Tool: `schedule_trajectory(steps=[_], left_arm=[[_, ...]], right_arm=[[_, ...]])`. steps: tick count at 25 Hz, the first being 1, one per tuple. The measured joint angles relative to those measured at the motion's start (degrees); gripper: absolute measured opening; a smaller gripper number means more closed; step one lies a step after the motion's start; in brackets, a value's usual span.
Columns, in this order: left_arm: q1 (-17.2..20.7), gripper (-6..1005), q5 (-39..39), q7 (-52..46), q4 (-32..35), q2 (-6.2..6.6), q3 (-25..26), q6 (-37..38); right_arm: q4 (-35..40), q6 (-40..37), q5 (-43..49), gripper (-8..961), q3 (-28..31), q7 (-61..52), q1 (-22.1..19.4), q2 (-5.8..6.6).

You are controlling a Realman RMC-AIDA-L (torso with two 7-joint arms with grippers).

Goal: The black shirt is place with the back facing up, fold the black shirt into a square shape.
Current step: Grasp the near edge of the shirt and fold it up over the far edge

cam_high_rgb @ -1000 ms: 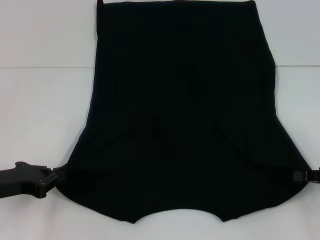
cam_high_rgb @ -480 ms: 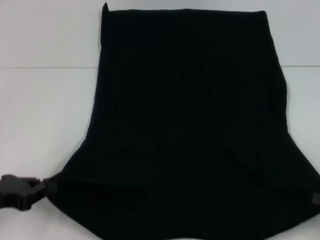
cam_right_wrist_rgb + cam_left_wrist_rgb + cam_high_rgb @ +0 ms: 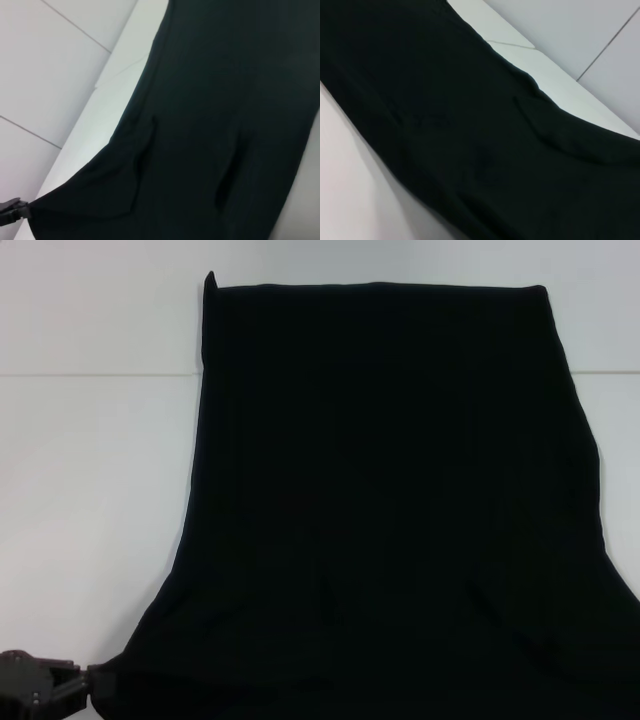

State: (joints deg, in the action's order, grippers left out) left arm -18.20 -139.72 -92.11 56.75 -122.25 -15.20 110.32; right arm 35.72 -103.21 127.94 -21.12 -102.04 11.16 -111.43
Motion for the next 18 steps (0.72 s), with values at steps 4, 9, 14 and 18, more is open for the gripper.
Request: schedule_trajectory(steps=[4, 9, 14, 18], left_arm=[[-1.65, 59, 0.29, -0.38, -1.71, 0.34, 0.01, -0.98], [-8.57, 65, 0.54, -2.27, -8.58, 2.24, -0.19, -6.48], [-14.56, 72, 0.86, -3.60, -13.59, 4.11, 0.26, -13.72], [-19.35, 77, 1.42, -4.83, -17.65, 5.79, 0.36, -21.72]], right_arm=[[-0.26, 0.17, -0.43, 25, 1.13, 0.82, 1.44, 0.16], [-1.75, 1.63, -0.61, 25, 5.44, 1.46, 7.68, 0.58], [-2.08, 5.56, -0.66, 25, 10.27, 0.57, 14.00, 0.36], [-5.43, 13.22, -0.73, 25, 12.92, 0.43, 18.02, 1.10]])
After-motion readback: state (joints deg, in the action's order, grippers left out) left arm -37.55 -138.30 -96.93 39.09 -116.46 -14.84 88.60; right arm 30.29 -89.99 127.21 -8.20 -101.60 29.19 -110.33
